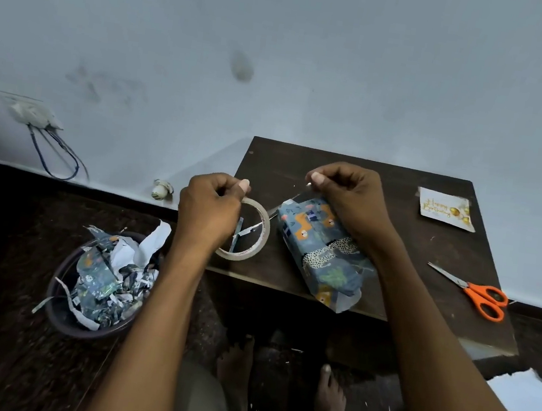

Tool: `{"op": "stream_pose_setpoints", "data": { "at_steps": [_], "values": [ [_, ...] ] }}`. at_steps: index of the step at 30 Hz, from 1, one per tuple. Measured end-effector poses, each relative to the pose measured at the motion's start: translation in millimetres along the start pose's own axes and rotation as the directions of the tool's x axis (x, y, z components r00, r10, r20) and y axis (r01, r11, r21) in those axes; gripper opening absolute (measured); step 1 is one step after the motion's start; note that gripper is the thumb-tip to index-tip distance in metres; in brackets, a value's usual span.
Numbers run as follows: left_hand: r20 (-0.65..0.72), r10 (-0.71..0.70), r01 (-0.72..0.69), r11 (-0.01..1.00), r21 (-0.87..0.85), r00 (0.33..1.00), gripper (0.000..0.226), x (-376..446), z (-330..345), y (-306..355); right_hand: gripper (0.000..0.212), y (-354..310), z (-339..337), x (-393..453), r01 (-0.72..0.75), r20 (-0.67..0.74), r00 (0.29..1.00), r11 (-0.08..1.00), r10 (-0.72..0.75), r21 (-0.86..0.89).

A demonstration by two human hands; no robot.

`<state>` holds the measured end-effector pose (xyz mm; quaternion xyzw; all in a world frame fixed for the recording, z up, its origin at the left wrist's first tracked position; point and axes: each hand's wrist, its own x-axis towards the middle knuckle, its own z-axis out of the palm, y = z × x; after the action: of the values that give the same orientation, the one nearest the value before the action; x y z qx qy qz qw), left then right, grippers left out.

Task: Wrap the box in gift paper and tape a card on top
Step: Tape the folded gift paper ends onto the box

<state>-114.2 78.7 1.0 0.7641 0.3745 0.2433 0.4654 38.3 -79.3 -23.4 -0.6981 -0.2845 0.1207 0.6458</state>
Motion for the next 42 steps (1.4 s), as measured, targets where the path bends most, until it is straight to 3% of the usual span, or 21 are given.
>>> {"op": "stream_pose_setpoints", "data": {
  "at_steps": [6, 9, 11, 13, 15, 17, 20, 27, 31, 35, 42],
  "values": [
    [0.009, -0.040, 0.039, 0.994, 0.098, 0.999, 0.027, 6.5, 10.0, -6.4, 0.009, 3.6, 10.3, -3.4, 0.030, -0.003, 1.000, 0.999, -0.031, -0.035],
    [-0.123, -0.012, 0.046, 0.961, 0.271, 0.992, 0.021, 0.8, 12.2, 2.3, 0.008, 3.9, 8.8, -4.4, 0.047, -0.030, 0.998, 0.997, -0.049, -0.064],
    [-0.188, 0.027, 0.025, 0.963, 0.269, 0.982, 0.016, -8.5, 10.4, 10.3, 0.007, 4.0, 9.5, -4.6, 0.058, -0.034, 0.998, 0.995, -0.060, -0.076],
    [-0.122, -0.043, 0.064, 0.982, 0.175, 0.992, 0.017, -21.3, 14.8, 14.3, 0.006, 3.5, 10.7, -4.3, 0.065, -0.034, 0.997, 0.994, -0.068, -0.087],
    [0.035, -0.153, 0.150, 0.986, 0.077, 0.988, 0.020, -36.1, 27.1, 16.2, 0.005, 2.6, 12.1, -3.6, 0.063, -0.038, 0.997, 0.994, -0.067, -0.089],
    [0.165, -0.198, 0.177, 0.975, 0.130, 0.966, 0.031, -49.0, 38.1, 20.9, 0.004, 0.6, 14.5, -3.5, 0.065, -0.035, 0.997, 0.994, -0.068, -0.092],
    [0.225, -0.260, 0.214, 0.954, 0.209, 0.939, 0.039, -57.1, 49.6, 28.4, 0.005, -3.6, 17.4, -5.2, 0.084, -0.022, 0.996, 0.991, -0.086, -0.102],
    [0.283, -0.342, 0.392, 0.908, -0.147, 0.896, 0.062, -52.0, 69.2, 25.8, 0.006, -4.1, 14.7, -8.7, 0.102, -0.047, 0.993, 0.991, -0.106, -0.082],
    [0.333, -0.307, 0.404, 0.871, -0.278, 0.891, 0.049, -54.2, 71.5, 32.0, 0.008, -7.3, 9.6, -12.5, 0.120, -0.113, 0.986, 0.992, -0.123, -0.028],
    [0.345, -0.274, 0.391, 0.855, -0.340, 0.898, 0.042, -57.0, 75.5, 34.2, 0.009, -16.0, 4.6, -14.2, 0.146, -0.187, 0.972, 0.989, -0.142, 0.008],
    [0.465, -0.130, 0.343, 0.845, -0.410, 0.876, 0.070, -60.4, 65.7, 38.7, 0.008, -34.4, -10.4, -15.9, 0.158, -0.198, 0.968, 0.987, -0.153, 0.013]
  ]
}}
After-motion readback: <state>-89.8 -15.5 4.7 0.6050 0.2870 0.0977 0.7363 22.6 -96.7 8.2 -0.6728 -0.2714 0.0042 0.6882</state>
